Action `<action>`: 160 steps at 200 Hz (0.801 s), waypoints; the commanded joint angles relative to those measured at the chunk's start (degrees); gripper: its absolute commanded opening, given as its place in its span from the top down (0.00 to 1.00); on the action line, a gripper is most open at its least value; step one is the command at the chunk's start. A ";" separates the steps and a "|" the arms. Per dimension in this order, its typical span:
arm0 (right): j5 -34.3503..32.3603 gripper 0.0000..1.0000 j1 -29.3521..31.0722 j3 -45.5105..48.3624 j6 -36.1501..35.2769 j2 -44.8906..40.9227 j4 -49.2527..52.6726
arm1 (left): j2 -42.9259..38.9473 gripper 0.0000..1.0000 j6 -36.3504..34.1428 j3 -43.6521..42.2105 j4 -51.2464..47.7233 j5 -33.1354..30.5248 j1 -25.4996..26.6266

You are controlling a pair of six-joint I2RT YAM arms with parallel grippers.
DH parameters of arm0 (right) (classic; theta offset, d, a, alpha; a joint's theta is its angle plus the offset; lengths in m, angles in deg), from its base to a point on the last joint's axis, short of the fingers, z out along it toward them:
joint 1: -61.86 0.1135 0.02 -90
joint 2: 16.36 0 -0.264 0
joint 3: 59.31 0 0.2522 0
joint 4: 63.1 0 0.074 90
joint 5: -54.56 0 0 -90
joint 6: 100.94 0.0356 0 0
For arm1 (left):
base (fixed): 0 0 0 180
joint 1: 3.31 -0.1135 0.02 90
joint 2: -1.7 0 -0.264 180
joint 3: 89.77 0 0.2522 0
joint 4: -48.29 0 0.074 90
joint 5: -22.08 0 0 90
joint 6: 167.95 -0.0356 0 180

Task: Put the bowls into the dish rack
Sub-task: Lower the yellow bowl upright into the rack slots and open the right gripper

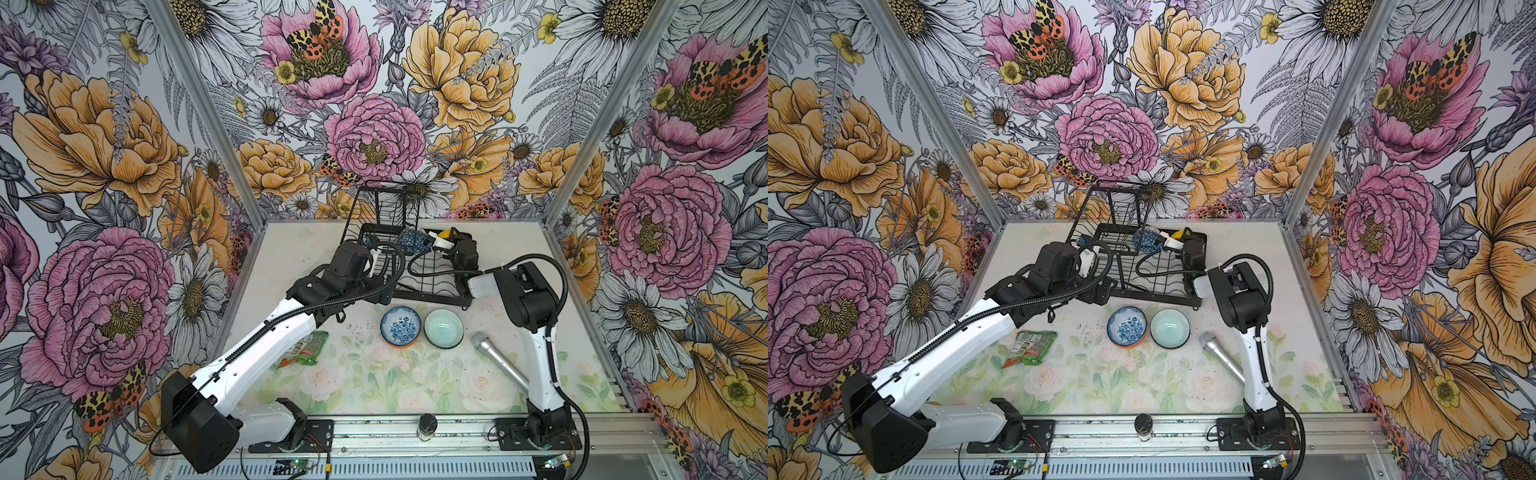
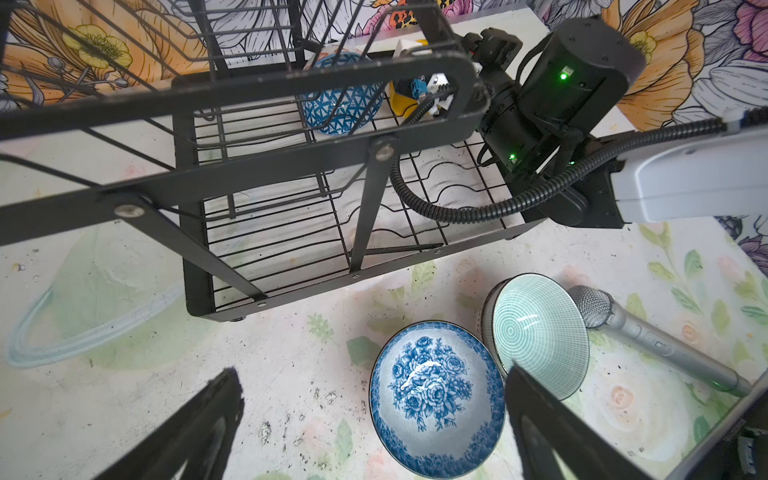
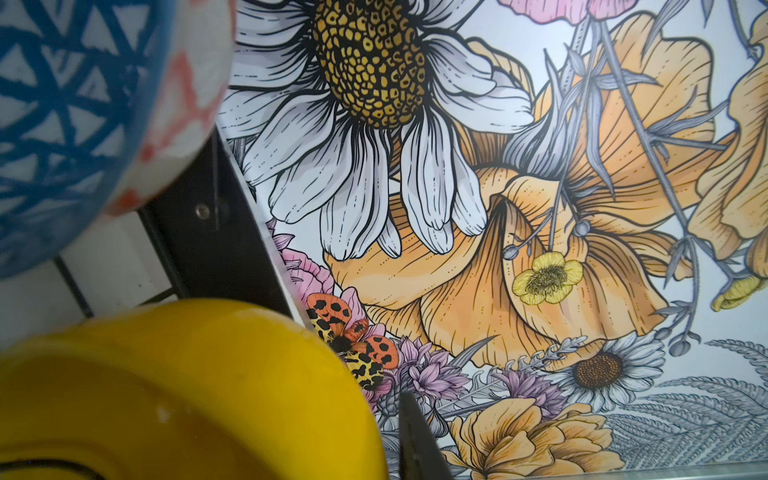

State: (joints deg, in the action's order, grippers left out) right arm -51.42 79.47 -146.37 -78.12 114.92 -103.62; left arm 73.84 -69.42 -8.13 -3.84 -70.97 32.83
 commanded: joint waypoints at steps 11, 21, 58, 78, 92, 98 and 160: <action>0.09 0.73 0.07 0.68 1.40 -2.75 -1.35 | -0.75 0.01 -0.25 0.38 0.14 0.37 0.36; 0.08 0.71 0.05 1.00 1.42 -3.24 -1.35 | -0.94 0.01 -0.19 0.27 0.14 0.34 0.35; 0.08 0.15 0.03 2.96 3.87 -6.15 -0.97 | -1.51 0.01 -0.23 -0.06 0.14 0.07 0.38; -0.13 0.03 0.01 4.87 5.43 -8.41 -0.88 | -1.83 0.01 -0.23 -0.37 0.19 -0.15 0.36; -0.31 0.01 0.07 6.56 6.38 -10.26 -0.67 | -2.09 0.01 -0.38 -0.55 0.29 -0.29 0.31; -0.50 0.01 0.19 7.32 6.76 -11.13 -0.52 | -2.18 0.01 -0.33 -0.65 0.27 -0.31 0.31; -5.41 0.01 3.63 17.91 20.20 -26.68 8.50 | -3.16 0.01 -0.45 -2.12 0.57 -0.98 -0.28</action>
State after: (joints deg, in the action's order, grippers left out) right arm -53.92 80.56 -131.57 -67.08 95.82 -99.84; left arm 72.04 -69.42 -9.46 -3.84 -71.05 32.87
